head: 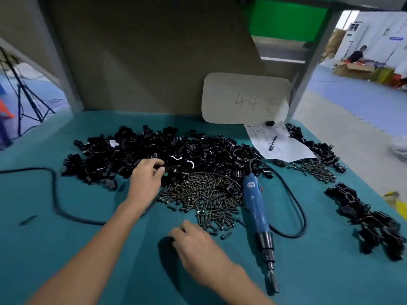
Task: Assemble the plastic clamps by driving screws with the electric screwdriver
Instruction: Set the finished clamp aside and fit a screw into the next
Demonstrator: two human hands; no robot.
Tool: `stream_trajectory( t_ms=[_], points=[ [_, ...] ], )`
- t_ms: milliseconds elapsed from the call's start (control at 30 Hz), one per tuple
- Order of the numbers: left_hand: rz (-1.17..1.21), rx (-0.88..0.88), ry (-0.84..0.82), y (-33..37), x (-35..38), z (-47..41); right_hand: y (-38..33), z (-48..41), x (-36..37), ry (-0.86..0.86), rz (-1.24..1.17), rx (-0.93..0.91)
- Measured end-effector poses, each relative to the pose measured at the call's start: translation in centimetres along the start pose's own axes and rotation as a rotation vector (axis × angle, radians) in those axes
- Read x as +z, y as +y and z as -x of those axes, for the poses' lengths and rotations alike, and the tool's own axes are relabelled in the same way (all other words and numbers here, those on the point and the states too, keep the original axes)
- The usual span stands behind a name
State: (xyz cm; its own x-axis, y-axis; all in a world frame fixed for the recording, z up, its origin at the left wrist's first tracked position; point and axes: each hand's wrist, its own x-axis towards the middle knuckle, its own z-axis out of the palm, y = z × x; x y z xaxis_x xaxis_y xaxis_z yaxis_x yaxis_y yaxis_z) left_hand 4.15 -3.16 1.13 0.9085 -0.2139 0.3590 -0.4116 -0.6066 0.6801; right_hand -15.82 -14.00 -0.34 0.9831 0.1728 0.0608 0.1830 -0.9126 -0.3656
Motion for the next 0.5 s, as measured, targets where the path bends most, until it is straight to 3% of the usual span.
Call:
stream_trajectory(
  t_ms=[167, 367, 500],
  points=[
    [0.406, -0.184, 0.054, 0.4, -1.7, 0.6, 0.9, -0.4, -1.2, 0.053, -0.223, 0.103],
    [0.965, -0.568, -0.048, 3.0, -2.3, 2.2, 3.2, -3.0, -3.3, 0.317, -1.023, 0.311],
    [1.002, -0.619, -0.195, 3.8, -2.3, 3.9, 4.3, -4.1, -3.6, 0.446, -1.564, 0.357]
  ],
)
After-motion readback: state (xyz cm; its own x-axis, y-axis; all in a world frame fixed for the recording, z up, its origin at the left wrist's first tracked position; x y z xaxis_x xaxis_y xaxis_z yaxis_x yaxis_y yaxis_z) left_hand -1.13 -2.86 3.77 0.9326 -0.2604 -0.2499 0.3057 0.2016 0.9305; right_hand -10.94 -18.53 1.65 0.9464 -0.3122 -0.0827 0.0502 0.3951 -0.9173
